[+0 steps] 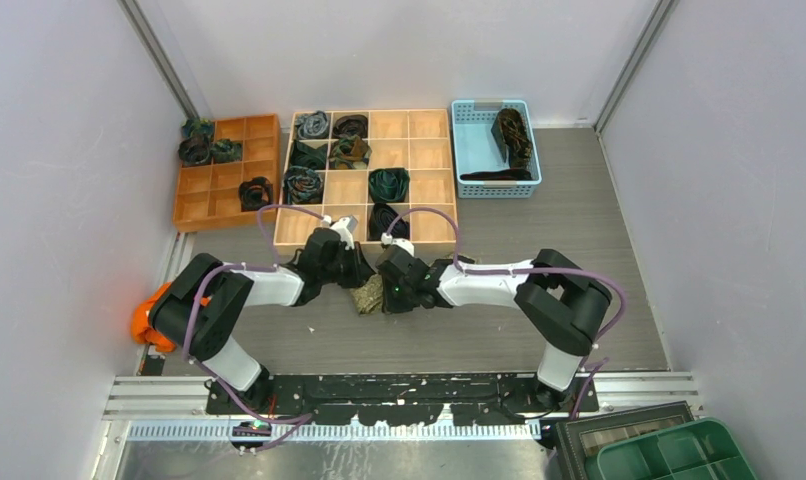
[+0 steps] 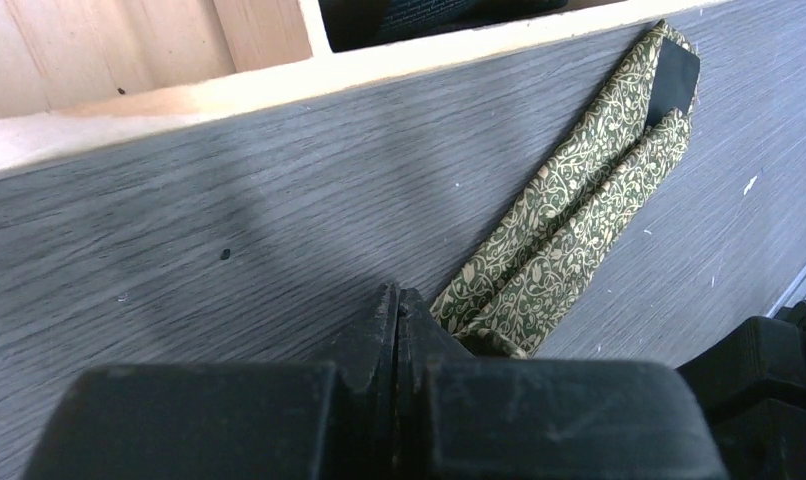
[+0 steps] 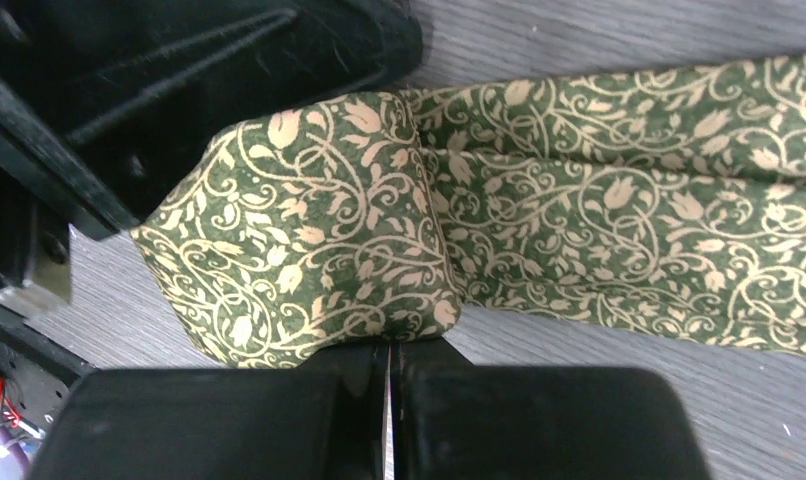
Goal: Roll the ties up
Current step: Roll the tie at the center of the board.
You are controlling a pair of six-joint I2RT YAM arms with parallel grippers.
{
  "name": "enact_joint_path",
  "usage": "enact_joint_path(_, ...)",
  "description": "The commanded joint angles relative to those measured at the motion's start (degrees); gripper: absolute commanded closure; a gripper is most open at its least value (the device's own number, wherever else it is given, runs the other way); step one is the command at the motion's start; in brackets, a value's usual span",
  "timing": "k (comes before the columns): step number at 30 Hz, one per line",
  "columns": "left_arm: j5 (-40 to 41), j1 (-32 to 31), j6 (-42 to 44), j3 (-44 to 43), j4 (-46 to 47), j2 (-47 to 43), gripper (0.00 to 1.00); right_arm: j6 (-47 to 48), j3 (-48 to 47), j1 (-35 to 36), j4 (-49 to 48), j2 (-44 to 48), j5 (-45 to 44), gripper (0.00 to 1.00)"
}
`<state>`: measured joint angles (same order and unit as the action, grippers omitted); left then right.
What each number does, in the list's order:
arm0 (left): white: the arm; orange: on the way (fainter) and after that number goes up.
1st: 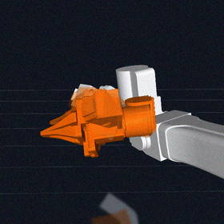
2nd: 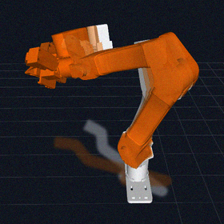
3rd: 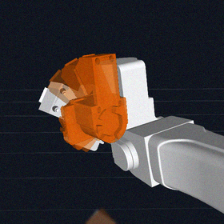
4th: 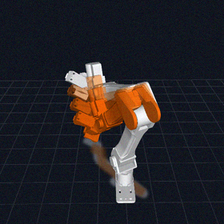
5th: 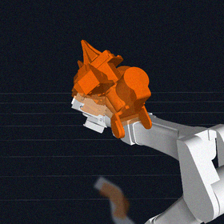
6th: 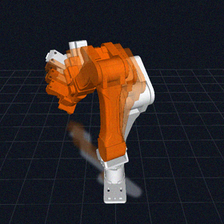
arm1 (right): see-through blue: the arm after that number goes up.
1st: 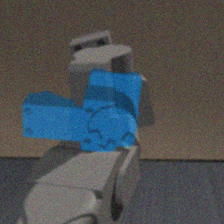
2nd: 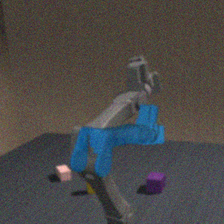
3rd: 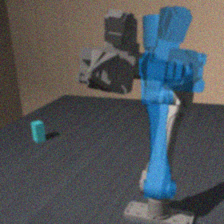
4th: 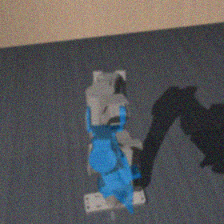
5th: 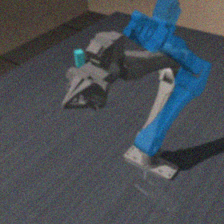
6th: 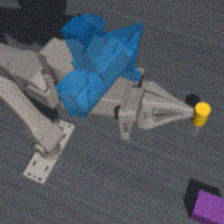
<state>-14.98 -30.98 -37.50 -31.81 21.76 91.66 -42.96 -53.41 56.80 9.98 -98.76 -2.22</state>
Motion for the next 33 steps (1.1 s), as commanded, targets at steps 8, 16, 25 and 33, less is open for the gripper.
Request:
enact_joint_path(8, 11.19, 0.13, 2.15, -4.98, -14.13, -2.7, 1.0, 1.3, -2.58, 1.34, 4.08, 3.85, -4.17, 0.98)
enact_joint_path(16, 36.35, 0.43, 2.68, -16.74, -36.71, -14.84, 1.0, 5.29, -7.88, 7.27, 21.34, 15.34, -18.63, 0.49)
enact_joint_path(25, 48.17, 0.4, -0.48, -17.03, -52.38, -43.32, 1.0, 12.37, -14.48, 7.62, 23.44, 14.8, -15.09, 0.0)
enact_joint_path(33, 53.03, 0.42, -5.54, -13.17, -62.6, -66.25, 1.0, 21.61, -33.62, 10.63, 31.92, -3.37, -14.85, 0.13)
